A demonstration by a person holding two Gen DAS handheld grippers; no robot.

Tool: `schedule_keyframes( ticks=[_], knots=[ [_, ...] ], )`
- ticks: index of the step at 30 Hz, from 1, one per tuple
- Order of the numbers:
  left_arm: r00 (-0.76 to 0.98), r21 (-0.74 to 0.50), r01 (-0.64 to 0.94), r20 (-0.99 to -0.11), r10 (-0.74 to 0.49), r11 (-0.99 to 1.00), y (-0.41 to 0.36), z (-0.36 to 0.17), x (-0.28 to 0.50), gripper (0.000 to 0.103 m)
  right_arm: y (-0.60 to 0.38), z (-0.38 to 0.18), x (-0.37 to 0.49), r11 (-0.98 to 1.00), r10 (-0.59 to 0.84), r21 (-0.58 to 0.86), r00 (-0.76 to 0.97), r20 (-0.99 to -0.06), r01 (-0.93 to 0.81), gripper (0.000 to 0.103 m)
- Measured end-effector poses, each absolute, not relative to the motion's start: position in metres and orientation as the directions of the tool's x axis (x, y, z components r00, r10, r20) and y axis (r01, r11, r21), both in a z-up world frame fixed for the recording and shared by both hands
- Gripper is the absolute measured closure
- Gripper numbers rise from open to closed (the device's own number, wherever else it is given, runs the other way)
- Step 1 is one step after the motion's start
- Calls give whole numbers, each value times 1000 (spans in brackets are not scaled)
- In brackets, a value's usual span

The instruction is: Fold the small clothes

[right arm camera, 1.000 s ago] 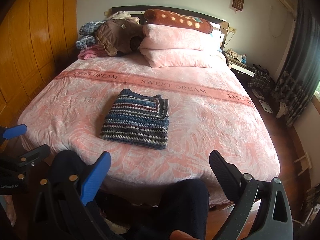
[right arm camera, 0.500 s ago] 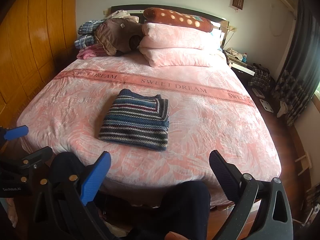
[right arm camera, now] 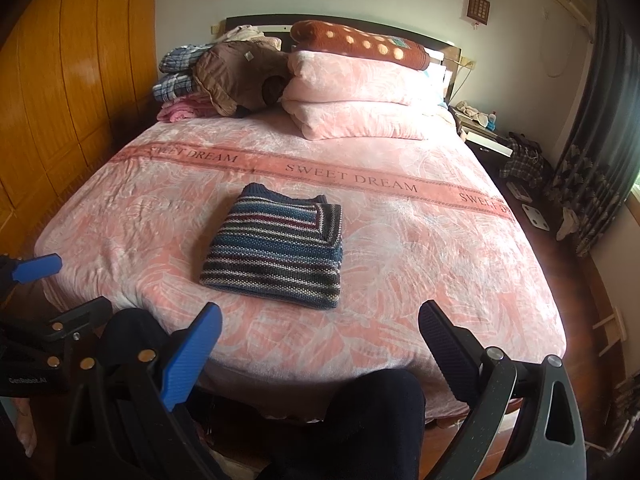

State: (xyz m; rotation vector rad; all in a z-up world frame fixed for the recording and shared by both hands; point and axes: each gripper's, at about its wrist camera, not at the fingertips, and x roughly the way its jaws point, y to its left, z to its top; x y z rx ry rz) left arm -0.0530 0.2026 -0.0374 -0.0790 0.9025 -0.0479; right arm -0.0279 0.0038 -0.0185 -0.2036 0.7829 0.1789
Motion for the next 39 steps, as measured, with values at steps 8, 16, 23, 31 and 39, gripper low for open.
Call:
schedule_keyframes(
  ticks=[8, 16, 23, 31, 39],
  knots=[
    [626, -85, -1, -777, -66, 996, 202, -44, -51, 3, 9, -24, -30, 962, 89, -119, 697, -712, -245, 4],
    [630, -79, -14, -775, -52, 997, 201, -45, -54, 3, 9, -26, -30, 964, 96, -108, 695, -713, -244, 4],
    [630, -75, -19, -775, -46, 997, 203, -44, -54, 3, 12, -28, -29, 963, 100, -106, 689, -718, -249, 4],
    [629, -73, -19, -776, -45, 997, 203, -44, -54, 3, 14, -30, -28, 962, 103, -104, 687, -719, -252, 4],
    [631, -72, -18, -775, -44, 997, 205, -44, -53, 3, 14, -30, -28, 962, 102, -103, 686, -720, -251, 4]
  ],
)
